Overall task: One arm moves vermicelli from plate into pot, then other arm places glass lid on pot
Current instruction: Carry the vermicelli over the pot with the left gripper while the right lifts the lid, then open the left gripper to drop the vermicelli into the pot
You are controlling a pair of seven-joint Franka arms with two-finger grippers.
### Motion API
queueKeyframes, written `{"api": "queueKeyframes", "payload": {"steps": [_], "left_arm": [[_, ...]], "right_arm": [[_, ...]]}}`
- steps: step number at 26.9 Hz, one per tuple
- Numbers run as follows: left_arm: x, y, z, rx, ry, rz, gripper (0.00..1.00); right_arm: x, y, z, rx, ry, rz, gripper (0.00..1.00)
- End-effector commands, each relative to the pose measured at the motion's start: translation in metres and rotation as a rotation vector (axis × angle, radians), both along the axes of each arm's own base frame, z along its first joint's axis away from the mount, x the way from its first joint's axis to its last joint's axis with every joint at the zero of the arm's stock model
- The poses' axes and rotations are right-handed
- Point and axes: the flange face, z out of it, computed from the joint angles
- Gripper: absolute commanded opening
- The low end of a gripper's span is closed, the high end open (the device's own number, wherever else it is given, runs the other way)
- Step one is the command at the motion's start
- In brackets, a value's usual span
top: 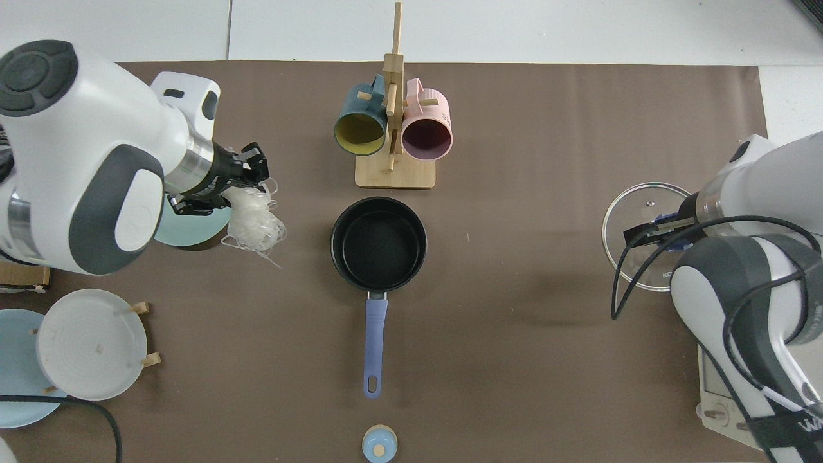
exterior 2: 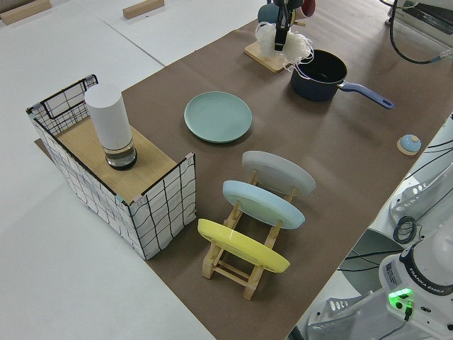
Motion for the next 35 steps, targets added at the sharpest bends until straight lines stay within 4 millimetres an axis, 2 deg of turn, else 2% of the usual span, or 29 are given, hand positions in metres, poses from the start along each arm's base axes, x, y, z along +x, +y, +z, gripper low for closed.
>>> {"api": "queueKeyframes", "payload": {"steps": [1, 6, 9, 11, 17, 20, 25, 35], "left_arm": [[-0.028, -0.05, -0.005, -0.013, 0.006, -0.053, 0.0], [-0.061, -0.098, -0.024, -0.029, -0.059, -0.148, 0.0], [-0.069, -0.125, -0.04, -0.057, -0.079, -0.208, 0.0], [-0.068, -0.133, -0.051, -0.073, -0.084, -0.241, 0.0], [-0.061, -0.148, -0.073, -0.121, -0.092, -0.226, 0.0], [-0.059, -0.147, -0.078, -0.123, -0.09, -0.224, 0.0], [-0.049, -0.158, -0.103, -0.153, -0.106, -0.173, 0.0], [-0.055, -0.16, -0.125, -0.091, -0.101, -0.175, 0.0]], "right_arm": [[-0.015, -0.01, 0.034, 0.014, -0.022, 0.038, 0.05], [-0.026, -0.021, 0.048, 0.017, -0.02, 0.04, 0.05], [-0.03, -0.024, 0.051, 0.019, -0.015, 0.037, 0.06], [-0.035, -0.028, 0.06, 0.021, -0.019, 0.035, 0.06], [-0.043, -0.032, 0.063, 0.027, 0.008, 0.02, 0.06], [-0.043, -0.031, 0.061, 0.028, 0.01, 0.021, 0.06], [-0.044, -0.03, 0.062, 0.029, 0.007, 0.025, 0.06], [-0.044, -0.026, 0.061, 0.029, 0.007, 0.017, 0.06]]}}
